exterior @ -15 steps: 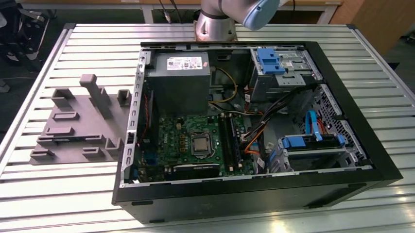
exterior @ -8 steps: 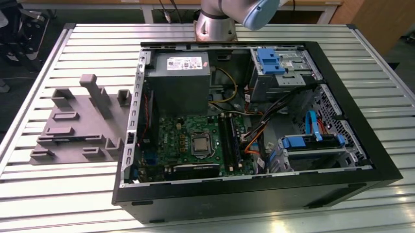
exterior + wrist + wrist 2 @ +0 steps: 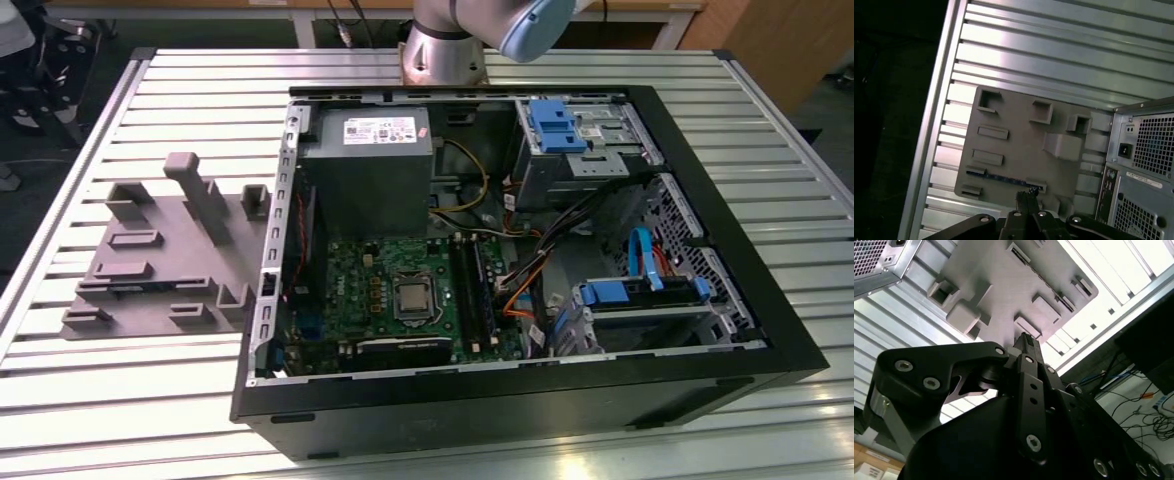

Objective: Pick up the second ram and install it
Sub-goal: 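Pick up the second ram and move it above second insertion slot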

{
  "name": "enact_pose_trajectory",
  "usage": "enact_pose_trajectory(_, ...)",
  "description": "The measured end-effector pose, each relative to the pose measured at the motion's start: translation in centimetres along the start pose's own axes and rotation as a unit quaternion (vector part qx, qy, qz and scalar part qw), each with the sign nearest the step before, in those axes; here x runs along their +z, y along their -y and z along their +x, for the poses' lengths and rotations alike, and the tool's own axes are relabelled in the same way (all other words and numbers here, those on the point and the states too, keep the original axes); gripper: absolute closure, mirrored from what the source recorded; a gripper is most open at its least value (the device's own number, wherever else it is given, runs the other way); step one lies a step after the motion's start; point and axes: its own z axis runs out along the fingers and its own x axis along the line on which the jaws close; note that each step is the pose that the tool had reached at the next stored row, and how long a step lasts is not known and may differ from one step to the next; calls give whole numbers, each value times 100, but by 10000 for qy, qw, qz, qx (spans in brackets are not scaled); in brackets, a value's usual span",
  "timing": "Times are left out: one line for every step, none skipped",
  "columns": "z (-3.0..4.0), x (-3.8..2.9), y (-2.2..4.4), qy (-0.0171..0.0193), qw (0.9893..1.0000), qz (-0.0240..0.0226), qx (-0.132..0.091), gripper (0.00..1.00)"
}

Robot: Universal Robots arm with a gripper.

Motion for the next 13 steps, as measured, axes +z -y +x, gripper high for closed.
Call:
enact_pose_trajectory(0, 0, 0, -3, 10000, -1, -66, 89)
enact_pose_trajectory(1, 0, 0, -6, 9999, -2, -127, 89)
enact_pose_trajectory(1, 0, 0, -8, 9998, -2, -184, 89)
enact_pose_trajectory(2, 1, 0, -10, 9997, -3, -232, 89)
enact_pose_trajectory(3, 1, 0, -11, 9996, -3, -265, 89)
enact_pose_trajectory(3, 1, 1, -12, 9996, -4, -283, 89)
enact_pose_trajectory(3, 1, 0, -12, 9996, -4, -291, 89)
enact_pose_trajectory(3, 1, 0, -12, 9996, -4, -292, 89)
enact_pose_trajectory(3, 1, 0, -13, 9996, -4, -293, 89)
enact_pose_trajectory(3, 1, 0, -13, 9996, -4, -295, 89)
enact_pose_trajectory(3, 1, 0, -13, 9996, -4, -294, 89)
enact_pose_trajectory(3, 1, 0, -13, 9996, -4, -295, 89)
enact_pose_trajectory(3, 1, 0, -13, 9996, -4, -295, 89)
